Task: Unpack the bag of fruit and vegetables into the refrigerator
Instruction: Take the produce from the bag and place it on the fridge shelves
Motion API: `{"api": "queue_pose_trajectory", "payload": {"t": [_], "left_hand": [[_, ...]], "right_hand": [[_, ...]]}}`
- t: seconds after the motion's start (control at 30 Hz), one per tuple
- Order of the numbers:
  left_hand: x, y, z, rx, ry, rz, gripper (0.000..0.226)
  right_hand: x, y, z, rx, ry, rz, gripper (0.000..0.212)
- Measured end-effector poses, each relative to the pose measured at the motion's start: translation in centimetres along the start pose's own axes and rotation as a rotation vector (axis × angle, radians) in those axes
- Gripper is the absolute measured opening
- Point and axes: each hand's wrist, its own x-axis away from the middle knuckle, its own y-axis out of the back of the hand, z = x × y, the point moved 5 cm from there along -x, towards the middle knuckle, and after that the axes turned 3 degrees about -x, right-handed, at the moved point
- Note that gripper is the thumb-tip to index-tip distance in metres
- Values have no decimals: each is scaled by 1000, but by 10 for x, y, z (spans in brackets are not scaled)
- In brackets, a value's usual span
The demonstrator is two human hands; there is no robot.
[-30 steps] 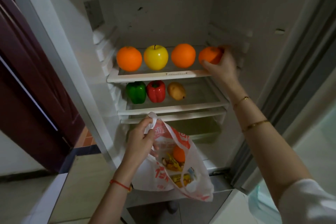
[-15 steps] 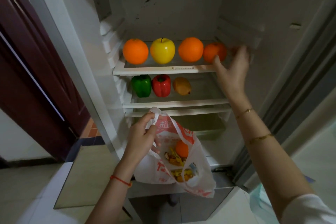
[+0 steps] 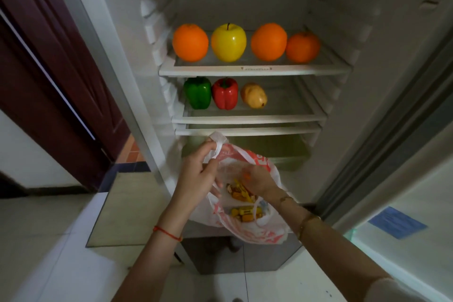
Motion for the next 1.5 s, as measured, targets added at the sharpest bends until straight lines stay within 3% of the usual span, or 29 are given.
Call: {"api": "queue_pose_trajectory", "payload": {"t": [0.17, 0.3, 0.5, 0.6, 0.73, 0.87, 1.07, 1.17, 1.33, 1.5], "left_hand": [[6, -2, 12, -10, 77, 31, 38], [7, -4, 16, -27, 97, 53, 37], [1, 1, 18, -110, 23, 41, 34], [-2, 4, 20, -108, 14, 28, 31], [-6, 5, 19, -79, 4, 22, 33], [-10, 6, 18, -65, -34, 13, 34], [-18, 6, 19, -124, -91, -4, 54], [-24, 6, 23, -154, -116, 3, 57], [-29, 0, 16, -115, -105, 2, 33], [-34, -5, 10, -144, -118, 3, 49]], "right_hand": [[-10, -11, -39, 63, -148, -2, 36], [-16, -24, -57, -17, -163, 20, 40], [-22, -35, -53, 195, -133, -25, 48], [-24, -41, -54, 177, -155, -64, 52], [-20, -42, -54, -96, -157, -77, 57], [-20, -30, -41, -364, -94, -7, 82], [9, 9, -8, -688, 52, 167, 64], [22, 41, 7, -842, 131, 96, 70], [39, 94, 26, -958, 195, -38, 73], [55, 147, 39, -966, 291, -245, 70]]}}
